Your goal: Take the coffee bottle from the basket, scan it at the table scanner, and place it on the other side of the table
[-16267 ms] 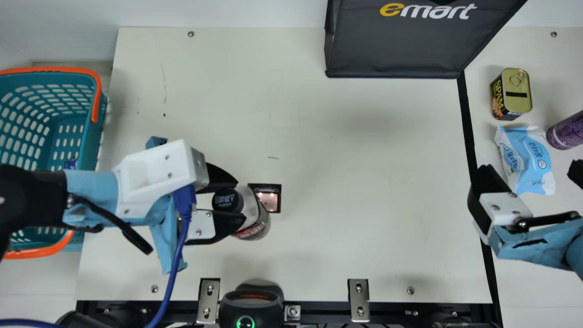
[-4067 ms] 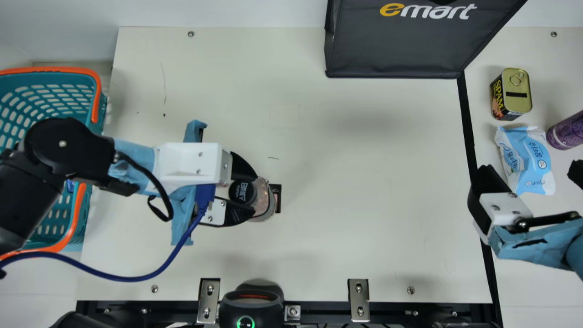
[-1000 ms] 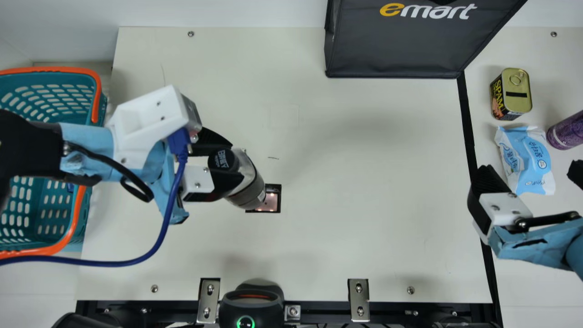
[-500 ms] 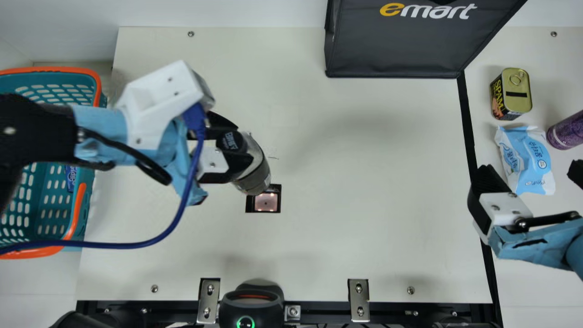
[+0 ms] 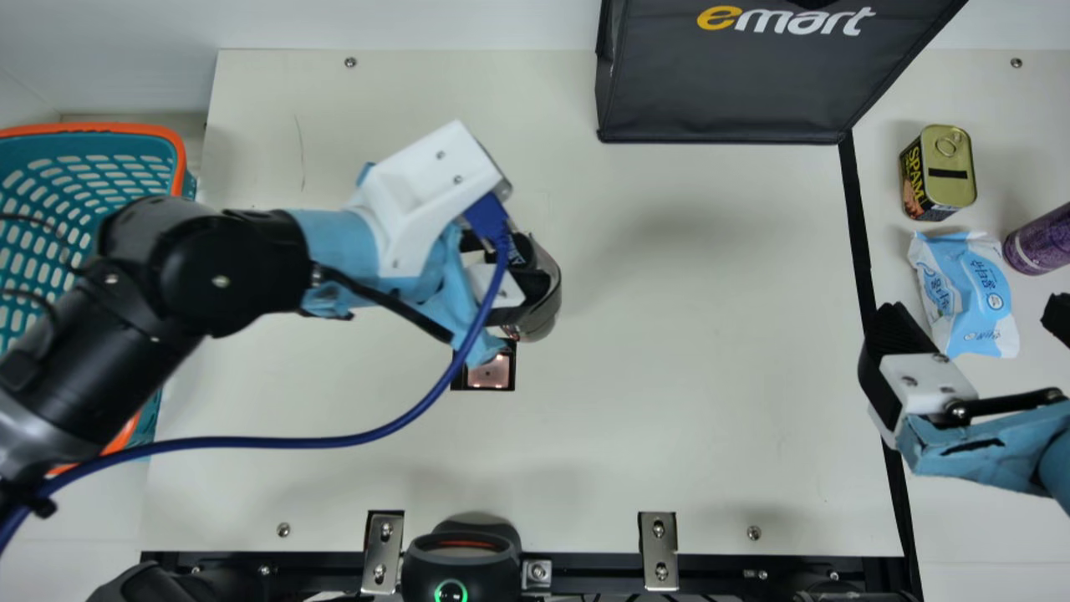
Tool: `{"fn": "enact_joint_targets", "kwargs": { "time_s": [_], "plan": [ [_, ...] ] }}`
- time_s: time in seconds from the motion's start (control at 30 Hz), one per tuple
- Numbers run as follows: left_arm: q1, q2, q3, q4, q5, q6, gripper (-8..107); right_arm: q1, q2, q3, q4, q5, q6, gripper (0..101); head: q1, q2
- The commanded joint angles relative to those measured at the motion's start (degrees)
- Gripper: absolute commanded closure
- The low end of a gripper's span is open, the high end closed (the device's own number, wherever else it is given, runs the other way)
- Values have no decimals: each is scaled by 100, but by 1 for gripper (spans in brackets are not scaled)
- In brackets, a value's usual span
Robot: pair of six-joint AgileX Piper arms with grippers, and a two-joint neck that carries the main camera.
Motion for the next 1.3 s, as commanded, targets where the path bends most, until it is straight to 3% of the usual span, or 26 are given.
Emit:
{"fn": "enact_joint_targets", "kwargs": {
  "time_s": [0.0, 0.43, 0.87, 1.27],
  "plan": [
    [-158, 98, -40, 152, -189, -290, 107, 0, 0, 0, 0, 0, 0, 6, -175, 9],
    [-705, 700, -287, 862, -815, -1346, 107, 0, 0, 0, 0, 0, 0, 6, -175, 9],
    [-896, 1053, -375, 1204, -1082, -1916, 107, 0, 0, 0, 0, 0, 0, 6, -175, 9],
    [-952, 1191, -353, 1324, -1123, -2115, 67, 0, 0, 0, 0, 0, 0, 6, -175, 9]
  ]
}}
